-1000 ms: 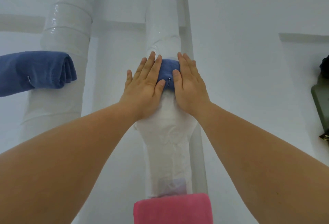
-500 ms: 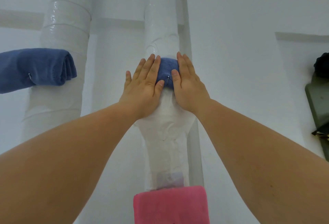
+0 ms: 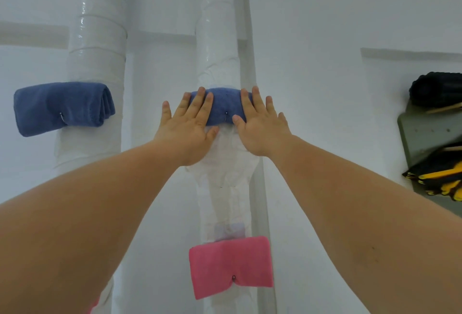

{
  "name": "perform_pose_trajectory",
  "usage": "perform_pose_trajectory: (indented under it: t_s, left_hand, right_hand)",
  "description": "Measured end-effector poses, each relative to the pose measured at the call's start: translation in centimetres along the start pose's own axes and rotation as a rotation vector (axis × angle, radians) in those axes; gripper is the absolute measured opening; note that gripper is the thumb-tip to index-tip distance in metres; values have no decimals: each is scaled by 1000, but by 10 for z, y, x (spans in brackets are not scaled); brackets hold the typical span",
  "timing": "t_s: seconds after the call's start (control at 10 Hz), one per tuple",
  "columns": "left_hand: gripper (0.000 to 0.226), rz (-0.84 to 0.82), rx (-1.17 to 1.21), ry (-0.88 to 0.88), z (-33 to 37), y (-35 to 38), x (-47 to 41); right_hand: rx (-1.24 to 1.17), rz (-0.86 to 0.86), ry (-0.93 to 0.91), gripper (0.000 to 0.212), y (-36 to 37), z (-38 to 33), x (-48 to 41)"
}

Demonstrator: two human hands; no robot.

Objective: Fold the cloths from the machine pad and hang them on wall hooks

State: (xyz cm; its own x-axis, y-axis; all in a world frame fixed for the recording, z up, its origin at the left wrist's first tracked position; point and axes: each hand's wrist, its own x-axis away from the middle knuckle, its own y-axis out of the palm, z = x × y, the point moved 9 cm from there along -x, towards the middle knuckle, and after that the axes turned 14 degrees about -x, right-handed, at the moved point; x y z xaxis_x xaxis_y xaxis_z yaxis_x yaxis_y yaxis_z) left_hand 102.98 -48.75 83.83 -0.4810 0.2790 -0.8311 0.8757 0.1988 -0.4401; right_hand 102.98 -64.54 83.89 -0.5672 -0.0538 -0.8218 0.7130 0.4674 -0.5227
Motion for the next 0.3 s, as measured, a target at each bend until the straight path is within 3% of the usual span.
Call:
perform_pose_trajectory:
  t_s: [0.3]
  left_hand:
    - [72, -71, -102, 21, -9, -21, 47]
  right_hand:
    - [-19, -76, -12, 70, -12, -19, 48]
